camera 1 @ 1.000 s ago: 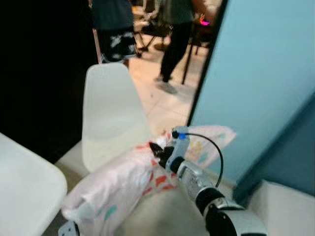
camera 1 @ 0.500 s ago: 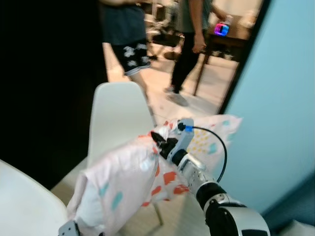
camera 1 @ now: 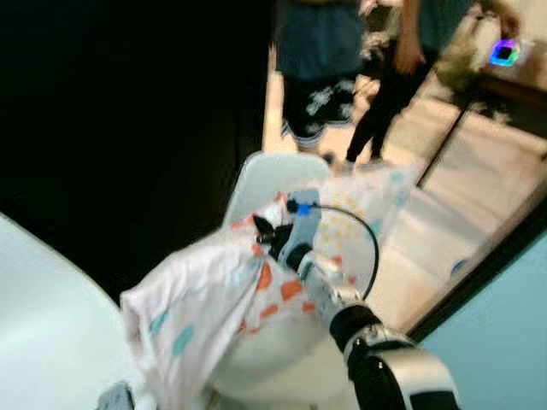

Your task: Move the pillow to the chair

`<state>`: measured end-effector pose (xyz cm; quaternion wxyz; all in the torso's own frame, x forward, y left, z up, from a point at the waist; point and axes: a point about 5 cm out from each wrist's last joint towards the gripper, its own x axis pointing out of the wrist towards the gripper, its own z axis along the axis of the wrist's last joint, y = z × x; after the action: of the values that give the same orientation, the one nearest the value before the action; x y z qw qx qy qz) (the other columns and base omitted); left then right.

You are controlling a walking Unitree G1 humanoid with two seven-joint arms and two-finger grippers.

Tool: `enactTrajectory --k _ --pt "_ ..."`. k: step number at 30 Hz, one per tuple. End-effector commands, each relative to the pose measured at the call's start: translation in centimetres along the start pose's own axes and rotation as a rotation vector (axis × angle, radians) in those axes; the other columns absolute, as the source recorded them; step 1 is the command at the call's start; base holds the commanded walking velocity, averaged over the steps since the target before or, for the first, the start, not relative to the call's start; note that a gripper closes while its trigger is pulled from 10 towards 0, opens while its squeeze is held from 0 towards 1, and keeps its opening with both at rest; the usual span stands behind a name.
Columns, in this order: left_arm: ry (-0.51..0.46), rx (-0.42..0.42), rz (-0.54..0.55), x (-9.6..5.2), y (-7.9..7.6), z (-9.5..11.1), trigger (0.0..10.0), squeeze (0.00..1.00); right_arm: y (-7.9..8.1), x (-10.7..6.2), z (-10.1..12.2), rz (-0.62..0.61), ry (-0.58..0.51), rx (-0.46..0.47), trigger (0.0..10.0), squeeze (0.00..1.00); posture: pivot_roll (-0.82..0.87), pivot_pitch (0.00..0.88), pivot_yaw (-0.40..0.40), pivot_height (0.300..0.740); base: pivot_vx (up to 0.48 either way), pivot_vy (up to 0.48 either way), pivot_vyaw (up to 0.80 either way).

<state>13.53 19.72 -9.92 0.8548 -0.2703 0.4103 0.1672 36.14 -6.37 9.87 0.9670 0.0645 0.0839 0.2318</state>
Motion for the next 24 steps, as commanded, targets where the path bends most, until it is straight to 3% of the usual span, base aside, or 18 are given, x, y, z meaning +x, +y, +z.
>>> enactTrajectory --k 1,8,12,15,18,24 --pt "0.029 -0.007 0.003 -0.2 0.1 -0.8 10.0 0.00 -2.1 -0.2 1.2 -0.151 -0.021 -0.107 10.0 0.00 -0.03 0.060 -0.063 0.740 0.000 0.000 0.00" --pt "0.034 -0.008 0.003 -0.3 0.2 -1.1 10.0 0.00 -3.3 -0.3 2.3 -0.298 -0.044 -0.145 10.0 0.00 -0.02 0.068 -0.065 0.740 0.000 0.000 0.00" --pt "0.035 -0.006 0.001 -0.3 0.3 -1.1 10.0 0.00 -3.8 0.0 3.5 -0.394 -0.077 -0.101 10.0 0.00 -0.02 0.075 -0.063 0.740 0.000 0.000 0.00" --pt "0.037 -0.005 -0.002 -0.3 0.3 -1.2 10.0 0.00 -3.8 0.3 4.7 -0.409 -0.104 -0.075 10.0 0.00 -0.01 0.080 -0.065 0.740 0.000 0.000 0.00" --pt "0.040 -0.005 -0.007 -0.4 0.3 -1.2 10.0 0.00 -3.7 0.8 6.9 -0.435 -0.146 -0.119 10.0 0.00 -0.01 0.081 -0.069 0.720 0.000 0.000 0.00" --pt "0.039 -0.011 -0.011 -0.4 0.2 -1.4 10.0 0.00 -3.6 0.9 7.5 -0.457 -0.159 -0.170 10.0 0.00 0.00 0.083 -0.072 0.695 0.000 0.000 0.00"
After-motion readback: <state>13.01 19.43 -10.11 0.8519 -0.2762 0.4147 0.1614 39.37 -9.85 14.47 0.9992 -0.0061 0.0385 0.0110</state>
